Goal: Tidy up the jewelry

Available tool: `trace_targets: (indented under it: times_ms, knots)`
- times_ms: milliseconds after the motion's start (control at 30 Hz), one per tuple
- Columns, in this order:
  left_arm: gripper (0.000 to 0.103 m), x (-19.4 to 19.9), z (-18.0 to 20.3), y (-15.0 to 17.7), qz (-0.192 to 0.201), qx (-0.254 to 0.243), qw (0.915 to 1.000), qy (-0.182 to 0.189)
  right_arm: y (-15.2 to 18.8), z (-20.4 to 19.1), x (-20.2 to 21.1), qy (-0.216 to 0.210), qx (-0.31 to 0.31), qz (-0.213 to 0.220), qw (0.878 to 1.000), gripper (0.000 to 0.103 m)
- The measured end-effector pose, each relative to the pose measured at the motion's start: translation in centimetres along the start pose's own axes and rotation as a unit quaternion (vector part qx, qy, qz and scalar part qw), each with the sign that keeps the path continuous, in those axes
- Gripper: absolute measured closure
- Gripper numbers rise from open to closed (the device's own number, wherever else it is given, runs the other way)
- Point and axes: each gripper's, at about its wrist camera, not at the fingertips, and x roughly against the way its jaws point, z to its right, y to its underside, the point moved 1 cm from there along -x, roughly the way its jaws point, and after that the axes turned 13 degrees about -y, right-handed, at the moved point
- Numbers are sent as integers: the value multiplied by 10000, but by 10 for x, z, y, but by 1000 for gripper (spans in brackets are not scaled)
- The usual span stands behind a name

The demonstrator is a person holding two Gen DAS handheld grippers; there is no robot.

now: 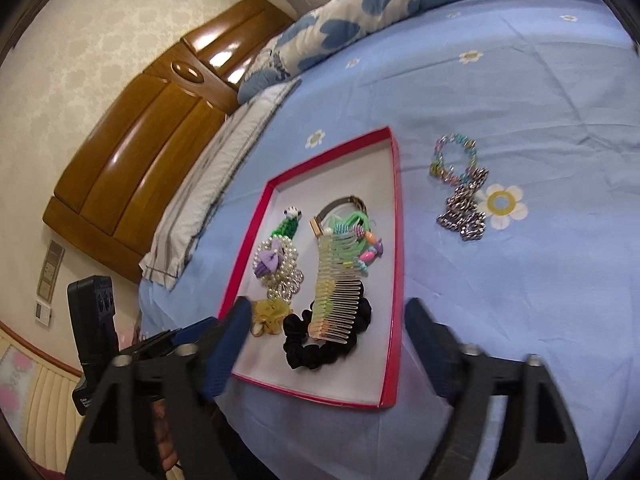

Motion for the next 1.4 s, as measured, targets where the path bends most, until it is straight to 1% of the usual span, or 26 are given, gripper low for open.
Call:
trace_targets:
  times_ms: [100, 200, 400, 500, 567, 667, 800, 900, 933, 1000, 1100, 1200, 1400]
  knots:
    - [17, 12, -3, 6, 169, 210, 9996, -4, 5, -1, 8, -11, -39, 116, 9999, 17]
    - [17, 22, -5, 13, 288, 315, 9990, -120, 13, -5, 14, 47, -1, 179, 9998, 17]
    - [16, 34, -9, 26, 204, 397, 9987, -254, 28, -22, 29, 228, 301, 291, 9989, 16]
    - [16, 44, -8, 31, 224, 366, 9983, -396, 31, -34, 36, 381, 537, 330, 9973, 16]
    - [16, 50, -8, 32, 275, 330, 9979, -492, 33, -44, 41, 451, 754, 339, 9956, 13]
    - [13, 60, -8, 34, 358, 297, 9972, -580, 35, -62, 48, 607, 1141, 380, 9909, 12]
    - [8, 79, -8, 33, 528, 274, 9956, -720, 33, -89, 54, 724, 1616, 279, 9838, 8]
    - [4, 92, -10, 32, 657, 335, 9939, -816, 31, -104, 61, 737, 1804, 301, 9804, 6]
    - [3, 97, -12, 32, 720, 372, 9932, -835, 30, -108, 64, 760, 1828, 331, 9796, 4]
    - [2, 102, -13, 33, 819, 403, 9917, -908, 32, -113, 67, 803, 1861, 422, 9783, 3]
    - [2, 104, -12, 38, 977, 405, 9876, -1163, 41, -114, 65, 827, 1886, 461, 9775, 2]
    - [1, 101, -10, 44, 1060, 328, 9844, -1362, 52, -106, 58, 907, 1830, 481, 9777, 2]
    - [1, 80, -5, 58, 923, 209, 9838, -1525, 68, -84, 45, 1062, 1648, 459, 9795, 2]
